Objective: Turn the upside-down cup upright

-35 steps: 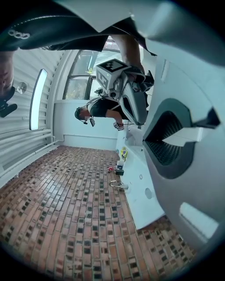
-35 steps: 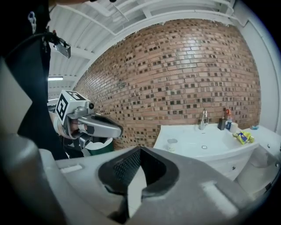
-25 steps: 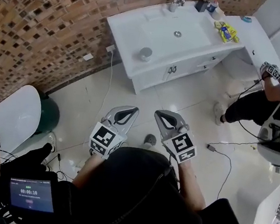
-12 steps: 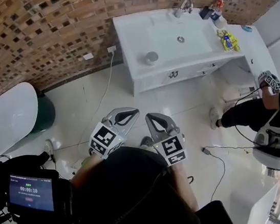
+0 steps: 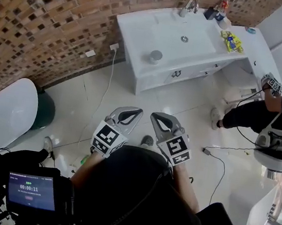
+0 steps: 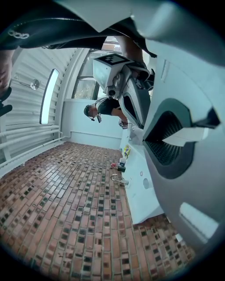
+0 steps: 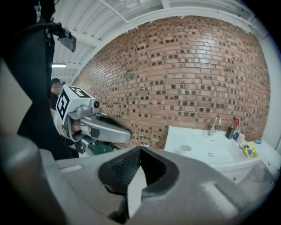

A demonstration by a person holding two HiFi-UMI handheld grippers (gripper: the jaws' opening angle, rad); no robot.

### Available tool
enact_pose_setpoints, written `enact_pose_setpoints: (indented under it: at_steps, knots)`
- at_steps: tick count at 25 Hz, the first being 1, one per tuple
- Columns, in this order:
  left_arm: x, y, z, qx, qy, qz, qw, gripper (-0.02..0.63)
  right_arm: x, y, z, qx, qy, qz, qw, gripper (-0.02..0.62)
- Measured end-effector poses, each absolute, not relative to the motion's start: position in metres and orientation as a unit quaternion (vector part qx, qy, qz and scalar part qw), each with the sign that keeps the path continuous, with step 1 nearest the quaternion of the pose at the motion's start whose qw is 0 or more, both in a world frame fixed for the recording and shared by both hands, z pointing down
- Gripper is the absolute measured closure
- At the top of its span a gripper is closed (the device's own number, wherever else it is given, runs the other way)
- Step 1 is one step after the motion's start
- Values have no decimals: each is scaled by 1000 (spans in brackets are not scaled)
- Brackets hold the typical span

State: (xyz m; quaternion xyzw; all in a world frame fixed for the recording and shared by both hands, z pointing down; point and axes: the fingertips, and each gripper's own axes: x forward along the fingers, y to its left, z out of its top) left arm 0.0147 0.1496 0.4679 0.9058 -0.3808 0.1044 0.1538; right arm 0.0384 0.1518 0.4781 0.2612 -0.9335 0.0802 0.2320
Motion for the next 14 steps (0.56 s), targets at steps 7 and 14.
enact_pose_setpoints:
  at_steps: [7, 14]
  knots:
    - [25, 155, 471, 905, -379, 110, 158, 591, 46, 158, 478, 257, -934, 76, 236, 603]
    - [18, 160, 471, 904, -385, 103, 157, 591, 41, 165, 487, 254, -934, 79, 240, 603]
